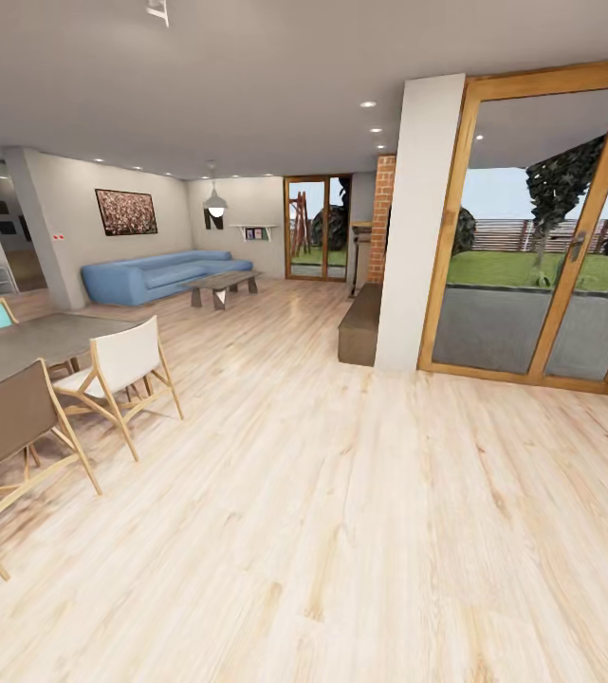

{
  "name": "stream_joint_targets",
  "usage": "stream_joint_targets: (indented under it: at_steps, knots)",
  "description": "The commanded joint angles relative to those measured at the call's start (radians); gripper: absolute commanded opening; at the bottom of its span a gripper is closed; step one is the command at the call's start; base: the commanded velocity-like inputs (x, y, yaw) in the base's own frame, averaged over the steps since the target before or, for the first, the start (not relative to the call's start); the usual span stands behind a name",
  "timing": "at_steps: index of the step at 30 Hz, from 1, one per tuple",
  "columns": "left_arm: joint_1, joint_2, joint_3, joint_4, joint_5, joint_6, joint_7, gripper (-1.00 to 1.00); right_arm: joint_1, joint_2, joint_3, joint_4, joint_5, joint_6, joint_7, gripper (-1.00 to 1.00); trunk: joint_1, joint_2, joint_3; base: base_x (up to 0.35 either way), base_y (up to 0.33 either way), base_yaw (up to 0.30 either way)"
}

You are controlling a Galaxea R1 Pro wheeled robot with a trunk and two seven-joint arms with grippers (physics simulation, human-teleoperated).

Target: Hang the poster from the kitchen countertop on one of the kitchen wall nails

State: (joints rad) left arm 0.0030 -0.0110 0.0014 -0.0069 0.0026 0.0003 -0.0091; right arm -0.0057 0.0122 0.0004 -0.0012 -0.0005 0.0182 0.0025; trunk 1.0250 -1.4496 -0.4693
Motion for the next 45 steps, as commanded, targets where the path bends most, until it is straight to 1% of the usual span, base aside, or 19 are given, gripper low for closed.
stream_joint_targets:
  at_steps: [1,7,10,16,17,18,19,24,26,27,31,43,45]
  knots:
    - [0.0,0.0,0.0,-0.001,0.0,0.0,-0.001,1.0,0.0,0.0,0.0,0.0,0.0,0.002,0.0,1.0,0.0,0.0,-0.001,0.0,0.0,0.0]
    - [0.0,0.0,0.0,-0.001,0.0,0.0,-0.001,1.0,0.0,0.0,0.0,0.0,0.0,0.002,0.0,1.0,0.0,0.0,-0.001,0.0,0.0,0.0]
    - [0.017,-0.014,0.004,-0.018,-0.006,0.002,0.005,1.0,-0.018,-0.014,0.001,-0.017,0.004,-0.015,-0.001,1.0,0.0,0.0,-0.001,0.0,0.0,0.0]
    - [0.051,-0.007,0.007,-0.051,-0.011,0.006,0.008,1.0,-0.052,-0.022,0.004,-0.052,0.009,-0.049,-0.005,1.0,0.0,0.0,-0.001,0.0,0.0,0.0]
    - [0.051,-0.007,0.008,-0.616,-0.011,0.005,0.008,1.0,-0.143,-0.024,0.004,-0.478,0.009,-0.101,-0.005,1.0,0.0,0.0,-0.001,0.0,0.0,0.0]
    - [0.052,0.0,0.009,-0.639,-0.011,0.004,0.008,1.0,-0.145,-0.028,0.003,-0.501,0.009,-0.103,-0.004,1.0,0.0,0.0,-0.001,0.0,0.0,0.0]
    - [0.053,0.011,0.01,-0.654,-0.012,0.002,0.009,1.0,-0.145,-0.032,0.003,-0.515,0.01,-0.105,-0.004,1.0,0.0,0.0,-0.001,0.0,0.0,0.0]
    - [0.054,0.032,0.013,-0.67,-0.01,0.0,0.009,1.0,-0.146,-0.041,0.003,-0.534,0.011,-0.106,-0.005,1.0,0.0,0.0,-0.001,0.0,0.0,0.0]
    - [0.054,0.034,0.014,-0.661,-0.009,0.0,0.009,1.0,-0.145,-0.042,0.003,-0.527,0.011,-0.105,-0.004,1.0,0.0,0.0,-0.001,0.0,0.0,0.0]
    - [0.054,0.035,0.015,-0.655,-0.008,-0.001,0.009,1.0,-0.145,-0.041,0.003,-0.499,0.011,-0.105,-0.004,1.0,0.0,0.0,-0.001,0.0,0.0,0.0]
    - [0.054,0.035,0.015,-0.655,-0.008,-0.001,0.009,1.0,-0.145,-0.041,0.003,-0.494,0.011,-0.106,-0.005,1.0,0.0,0.0,-0.001,0.0,0.0,0.067]
    - [0.054,0.036,0.015,-0.654,-0.007,-0.002,0.009,1.0,-0.145,-0.04,0.003,-0.489,0.011,-0.105,-0.007,1.0,0.0,0.0,-0.001,0.0,0.0,0.256]
    - [0.054,0.036,0.015,-0.654,-0.007,-0.002,0.009,1.0,-0.145,-0.041,0.002,-0.473,0.011,-0.104,-0.006,1.0,0.0,0.0,-0.001,0.0,0.0,0.099]
